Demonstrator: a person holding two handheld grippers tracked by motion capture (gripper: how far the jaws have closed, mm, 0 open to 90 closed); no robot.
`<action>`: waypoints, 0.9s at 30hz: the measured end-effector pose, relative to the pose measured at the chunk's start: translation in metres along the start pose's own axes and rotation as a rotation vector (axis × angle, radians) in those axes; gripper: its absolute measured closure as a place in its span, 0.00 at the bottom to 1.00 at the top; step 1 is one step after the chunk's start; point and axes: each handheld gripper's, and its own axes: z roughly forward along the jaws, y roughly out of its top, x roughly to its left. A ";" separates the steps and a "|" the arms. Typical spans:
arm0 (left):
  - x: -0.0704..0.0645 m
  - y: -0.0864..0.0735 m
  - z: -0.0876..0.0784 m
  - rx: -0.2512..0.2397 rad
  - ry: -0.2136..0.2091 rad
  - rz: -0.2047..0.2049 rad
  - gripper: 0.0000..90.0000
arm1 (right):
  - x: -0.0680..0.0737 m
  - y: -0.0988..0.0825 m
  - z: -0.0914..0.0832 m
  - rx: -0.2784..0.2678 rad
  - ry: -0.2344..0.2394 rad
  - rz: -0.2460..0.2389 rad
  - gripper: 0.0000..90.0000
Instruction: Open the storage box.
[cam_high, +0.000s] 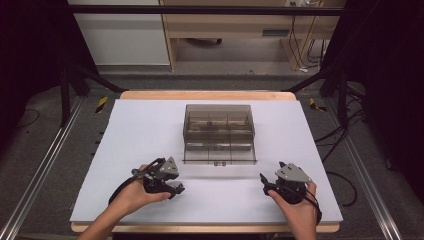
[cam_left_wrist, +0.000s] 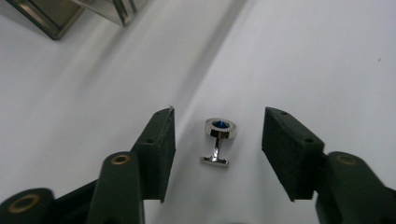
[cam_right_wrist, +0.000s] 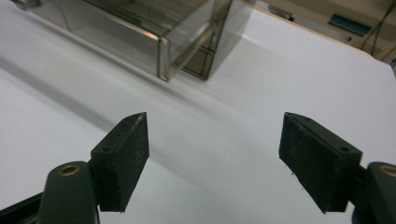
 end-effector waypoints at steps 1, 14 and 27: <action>0.000 0.000 0.002 0.009 -0.007 0.001 0.52 | 0.000 0.000 0.000 0.000 0.000 0.000 0.27; 0.004 -0.001 0.012 0.048 -0.026 0.007 0.74 | 0.002 -0.009 -0.002 0.006 -0.029 0.007 0.28; -0.001 0.002 0.001 0.046 -0.028 0.028 0.80 | 0.003 -0.012 -0.001 0.023 -0.035 0.006 0.27</action>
